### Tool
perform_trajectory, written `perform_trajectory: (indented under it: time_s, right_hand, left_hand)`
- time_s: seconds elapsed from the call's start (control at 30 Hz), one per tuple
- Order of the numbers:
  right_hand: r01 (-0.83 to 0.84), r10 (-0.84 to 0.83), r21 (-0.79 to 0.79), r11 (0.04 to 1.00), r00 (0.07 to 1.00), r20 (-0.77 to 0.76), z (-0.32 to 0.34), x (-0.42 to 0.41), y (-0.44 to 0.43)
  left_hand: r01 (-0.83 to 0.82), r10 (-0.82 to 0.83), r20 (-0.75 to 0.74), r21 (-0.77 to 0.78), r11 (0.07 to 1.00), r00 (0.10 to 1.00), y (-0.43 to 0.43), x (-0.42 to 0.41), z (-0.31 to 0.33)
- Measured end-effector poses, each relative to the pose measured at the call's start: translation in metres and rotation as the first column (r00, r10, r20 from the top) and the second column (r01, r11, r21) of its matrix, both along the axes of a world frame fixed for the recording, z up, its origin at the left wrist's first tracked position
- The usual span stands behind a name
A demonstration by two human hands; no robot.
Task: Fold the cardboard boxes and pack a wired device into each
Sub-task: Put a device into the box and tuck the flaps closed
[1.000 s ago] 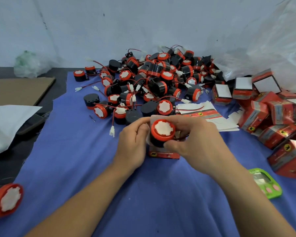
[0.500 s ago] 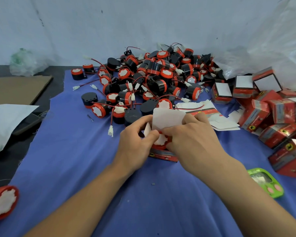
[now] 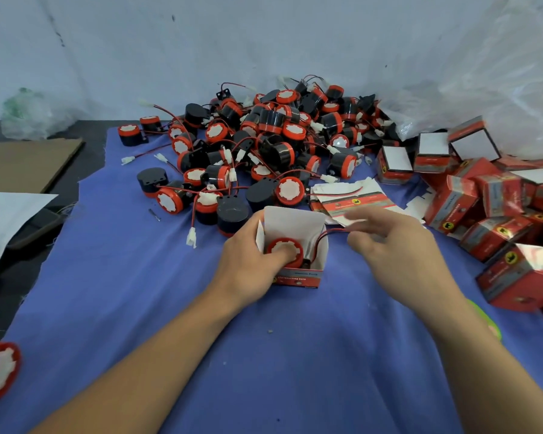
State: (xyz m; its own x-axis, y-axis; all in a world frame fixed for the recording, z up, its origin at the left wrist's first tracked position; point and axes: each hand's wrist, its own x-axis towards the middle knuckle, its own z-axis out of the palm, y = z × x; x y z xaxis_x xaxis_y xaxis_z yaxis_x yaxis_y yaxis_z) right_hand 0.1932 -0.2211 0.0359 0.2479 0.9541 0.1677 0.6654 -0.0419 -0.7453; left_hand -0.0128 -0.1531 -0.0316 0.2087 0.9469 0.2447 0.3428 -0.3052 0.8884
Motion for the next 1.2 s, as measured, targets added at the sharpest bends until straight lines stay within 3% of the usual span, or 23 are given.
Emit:
perform_trajectory:
  time_s: [0.1, 0.23, 0.33, 0.4, 0.47, 0.5, 0.67, 0.87, 1.07, 1.2]
  right_hand:
    - [0.069, -0.068, 0.069, 0.995, 0.998, -0.017, 0.002, -0.005, -0.005]
    - [0.009, -0.052, 0.263, 0.965, 0.986, 0.157, 0.017, -0.032, -0.014]
    - [-0.159, 0.115, 0.127, 0.979, 0.946, 0.303, 0.02, -0.058, -0.016]
    - [-0.252, 0.211, 0.015, 0.968, 0.839, 0.501, 0.017, -0.068, -0.013]
    - [-0.294, 0.213, 0.001, 0.956, 0.695, 0.686, 0.011, -0.067, -0.008]
    - [-0.278, 0.187, 0.01, 0.961, 0.673, 0.716, 0.009, -0.066, -0.007]
    - [-0.282, 0.113, 0.13, 0.95, 0.704, 0.701, -0.015, -0.063, -0.005]
    - [-0.313, 0.11, 0.141, 0.939, 0.663, 0.741, -0.018, -0.061, -0.003]
    - [-0.214, 0.203, -0.106, 0.971, 0.507, 0.838, 0.0, -0.063, 0.003]
    - [-0.216, 0.228, -0.143, 0.966, 0.445, 0.866, 0.008, -0.058, 0.01]
  left_hand:
    - [-0.019, 0.019, 0.008, -0.013, 1.0, 1.0, -0.001, 0.001, -0.003]
    - [-0.034, 0.035, 0.001, -0.044, 0.998, 0.999, -0.001, 0.002, -0.001]
    - [-0.033, 0.034, 0.015, -0.051, 0.998, 0.999, -0.003, 0.003, 0.002]
    - [-0.034, 0.035, 0.015, -0.049, 0.998, 0.999, -0.004, 0.003, 0.004]
    - [-0.036, 0.036, 0.005, -0.036, 0.999, 0.999, -0.004, 0.003, 0.004]
    - [-0.039, 0.039, -0.002, -0.027, 0.999, 0.999, -0.003, 0.004, 0.004]
    - [-0.033, 0.032, -0.032, -0.032, 0.999, 0.999, 0.002, 0.002, -0.003]
    - [-0.058, 0.057, -0.034, -0.018, 0.998, 0.998, 0.0, 0.002, -0.001]
    - [-0.049, 0.048, -0.022, -0.029, 0.998, 0.999, 0.0, 0.003, -0.002]
    - [-0.053, 0.052, -0.028, -0.032, 0.998, 0.998, 0.0, 0.002, -0.003]
